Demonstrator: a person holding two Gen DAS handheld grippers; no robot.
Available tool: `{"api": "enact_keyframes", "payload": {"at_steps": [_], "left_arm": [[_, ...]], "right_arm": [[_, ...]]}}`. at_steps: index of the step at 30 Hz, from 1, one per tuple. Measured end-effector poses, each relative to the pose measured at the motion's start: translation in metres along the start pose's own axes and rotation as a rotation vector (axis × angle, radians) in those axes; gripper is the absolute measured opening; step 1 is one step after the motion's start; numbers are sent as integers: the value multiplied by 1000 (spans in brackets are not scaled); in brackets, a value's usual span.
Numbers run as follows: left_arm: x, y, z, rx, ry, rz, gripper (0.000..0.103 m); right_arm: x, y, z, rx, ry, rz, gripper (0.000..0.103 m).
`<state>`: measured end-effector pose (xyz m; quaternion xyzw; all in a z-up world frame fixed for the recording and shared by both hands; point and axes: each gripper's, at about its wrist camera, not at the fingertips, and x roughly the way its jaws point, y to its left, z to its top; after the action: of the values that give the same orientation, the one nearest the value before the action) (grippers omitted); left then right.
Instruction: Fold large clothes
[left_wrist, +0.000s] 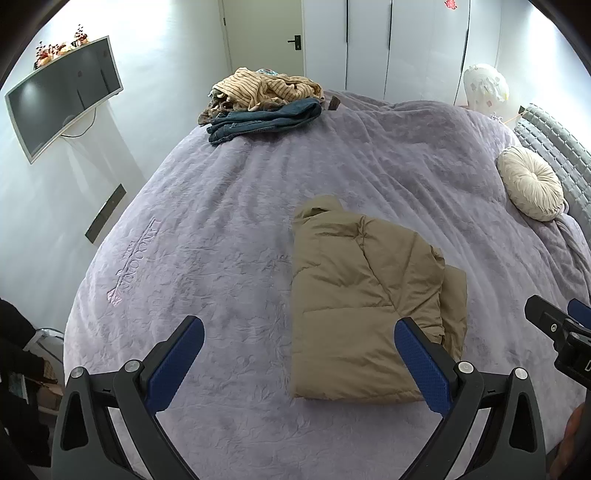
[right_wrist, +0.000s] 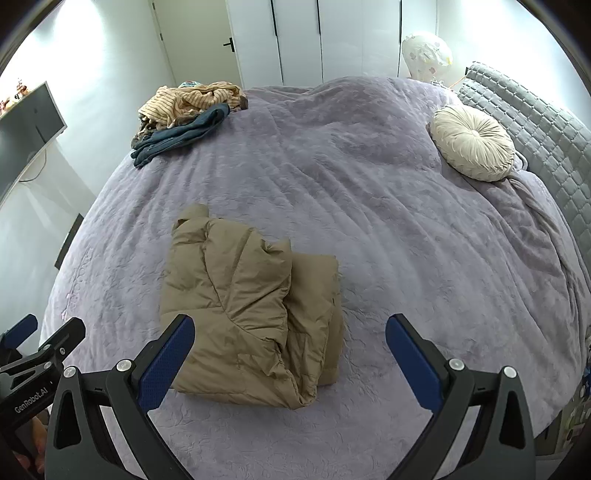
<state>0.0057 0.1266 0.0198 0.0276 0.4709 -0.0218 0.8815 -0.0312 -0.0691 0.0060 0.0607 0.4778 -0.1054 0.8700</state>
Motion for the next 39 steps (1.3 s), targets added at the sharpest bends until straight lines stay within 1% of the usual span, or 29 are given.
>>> {"api": "enact_keyframes", "payload": {"at_steps": [12, 39], "left_arm": [[-1, -2, -1, 1, -5, -1, 103], [-2, -5, 0, 7, -4, -2, 103]], "right_arm": [[-1, -5, -5, 23, 6, -7, 103], [1, -4, -2, 15, 11, 3, 103]]}}
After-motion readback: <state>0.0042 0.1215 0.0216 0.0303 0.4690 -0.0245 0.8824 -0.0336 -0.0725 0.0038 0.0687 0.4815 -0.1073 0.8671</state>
